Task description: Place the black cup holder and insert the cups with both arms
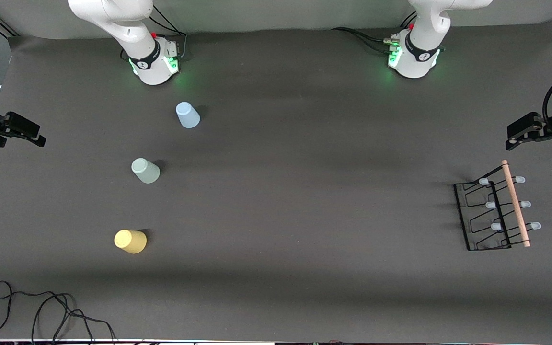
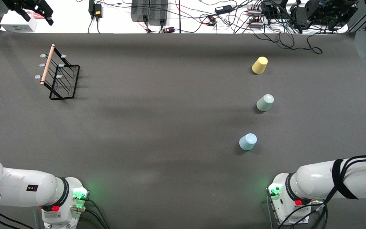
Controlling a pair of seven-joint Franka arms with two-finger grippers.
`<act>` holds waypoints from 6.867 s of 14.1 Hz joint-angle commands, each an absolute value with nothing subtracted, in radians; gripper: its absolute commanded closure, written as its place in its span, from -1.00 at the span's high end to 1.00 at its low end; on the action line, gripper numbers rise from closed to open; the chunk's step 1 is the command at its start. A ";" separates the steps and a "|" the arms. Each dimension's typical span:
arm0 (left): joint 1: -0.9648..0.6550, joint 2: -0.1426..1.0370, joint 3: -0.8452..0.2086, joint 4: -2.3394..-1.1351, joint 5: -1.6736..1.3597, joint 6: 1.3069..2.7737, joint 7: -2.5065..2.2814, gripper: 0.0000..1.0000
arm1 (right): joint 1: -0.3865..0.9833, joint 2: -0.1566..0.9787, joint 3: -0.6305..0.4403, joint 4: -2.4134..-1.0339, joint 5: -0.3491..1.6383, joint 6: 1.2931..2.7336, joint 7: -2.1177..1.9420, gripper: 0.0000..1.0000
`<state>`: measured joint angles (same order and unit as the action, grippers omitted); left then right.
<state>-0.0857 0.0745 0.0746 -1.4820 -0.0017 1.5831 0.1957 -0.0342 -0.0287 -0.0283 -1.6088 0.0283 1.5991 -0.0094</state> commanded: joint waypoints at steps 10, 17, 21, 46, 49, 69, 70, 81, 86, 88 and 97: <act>-0.022 0.139 0.075 -1.476 0.002 1.609 0.195 1.00 | -0.032 -0.035 -0.035 -1.612 0.034 1.601 -0.015 1.00; 0.089 0.276 0.075 -1.586 0.037 1.740 0.248 0.80 | -0.031 -0.037 -0.035 -1.612 0.031 1.601 -0.020 1.00; 0.135 0.307 0.075 -1.709 0.038 1.868 0.322 0.68 | -0.031 -0.034 -0.034 -1.615 0.018 1.600 -0.017 1.00; -0.345 0.281 0.026 -1.612 0.012 1.913 -0.397 -1.00 | -0.026 -0.051 -0.031 -1.634 0.017 1.598 -0.015 1.00; -0.445 0.313 -0.052 -1.551 -0.009 1.919 -0.561 -1.00 | 0.020 -0.095 -0.029 -1.741 0.018 1.617 0.000 1.00; -0.796 0.723 -0.207 -1.328 -0.045 2.272 -0.897 1.00 | 0.115 0.007 -0.075 -2.444 -0.025 2.462 0.025 1.00; -0.790 0.709 -0.207 -1.328 -0.043 2.261 -0.899 1.00 | 0.120 0.041 -0.075 -2.445 -0.025 2.489 0.025 1.00; -0.415 0.316 -0.199 -1.419 0.129 1.781 -0.705 1.00 | 0.123 0.158 -0.071 -2.482 -0.014 2.568 0.052 -0.54; -0.145 0.244 -0.201 -1.443 0.114 1.683 -0.389 1.00 | 0.124 0.005 -0.071 -2.193 -0.011 2.074 0.061 -0.55; -0.069 0.235 -0.198 -1.442 0.094 1.622 -0.243 1.00 | 0.123 0.003 -0.071 -1.998 -0.008 1.846 0.074 -0.55; 0.123 0.065 -0.139 -1.632 0.069 1.737 -0.021 1.00 | 0.456 -0.080 -0.064 -1.898 0.074 1.701 0.994 -0.55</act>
